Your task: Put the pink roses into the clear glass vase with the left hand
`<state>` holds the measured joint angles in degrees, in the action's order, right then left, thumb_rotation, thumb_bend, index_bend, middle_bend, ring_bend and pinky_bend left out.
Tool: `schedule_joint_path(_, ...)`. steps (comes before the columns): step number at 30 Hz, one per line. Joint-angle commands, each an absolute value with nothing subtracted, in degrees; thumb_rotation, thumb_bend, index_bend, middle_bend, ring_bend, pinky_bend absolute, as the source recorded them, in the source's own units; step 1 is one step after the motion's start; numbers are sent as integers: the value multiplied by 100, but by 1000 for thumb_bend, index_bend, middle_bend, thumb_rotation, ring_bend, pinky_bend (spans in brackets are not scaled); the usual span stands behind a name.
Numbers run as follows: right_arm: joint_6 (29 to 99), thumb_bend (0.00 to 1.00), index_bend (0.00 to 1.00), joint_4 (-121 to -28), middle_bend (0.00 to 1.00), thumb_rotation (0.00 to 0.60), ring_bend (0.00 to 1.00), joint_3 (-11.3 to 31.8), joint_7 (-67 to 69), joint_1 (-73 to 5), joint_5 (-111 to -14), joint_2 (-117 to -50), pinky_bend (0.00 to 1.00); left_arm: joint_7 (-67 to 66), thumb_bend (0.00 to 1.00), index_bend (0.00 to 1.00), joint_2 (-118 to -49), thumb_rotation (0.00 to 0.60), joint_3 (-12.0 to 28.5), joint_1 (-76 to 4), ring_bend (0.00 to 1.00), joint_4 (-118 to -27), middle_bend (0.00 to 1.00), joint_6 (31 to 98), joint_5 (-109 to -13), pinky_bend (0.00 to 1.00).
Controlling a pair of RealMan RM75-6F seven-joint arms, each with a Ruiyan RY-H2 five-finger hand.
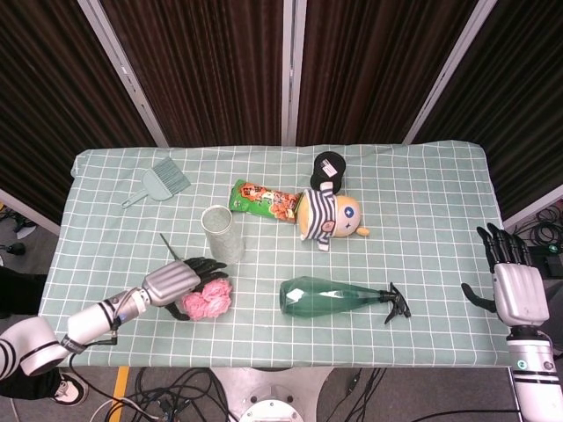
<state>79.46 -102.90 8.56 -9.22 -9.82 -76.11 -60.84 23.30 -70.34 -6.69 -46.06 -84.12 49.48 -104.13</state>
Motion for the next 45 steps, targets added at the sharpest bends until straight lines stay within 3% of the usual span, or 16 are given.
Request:
schedule_joint_path(1,7944,139,0,-10253,0,600,0,839,-879,-969,-7611,-6076,0,2295,0,81,-7140,600,-707,-4687,10,-8373,5,4827,-10338,147)
schedule_joint_path(9,7913,141,0,-10170,0,600,0,848,-773,-966,-7540,-6061,0,2395,0,98,-7364,600,-768,-4866,10,-8178,13,4736,-10295,152)
schedule_joint_path(17,7885,143,0,-10135,0,600,0,835,-705,-956,-7503,-6035,0,2284,5,242,-7408,600,-901,-4922,65,-8174,116,4743,-10302,264)
schedule_joint_path(37,7731,143,0,-10241,0,600,0,813,-835,-1003,-7325,-5968,0,1885,198,475,-7542,600,-845,-4620,408,-8042,455,5341,-10013,578)
schedule_joint_path(45,7778,143,0,-10267,0,600,0,802,-824,-978,-7339,-5946,0,1856,239,554,-7558,600,-819,-4513,496,-8037,531,5615,-10022,666)
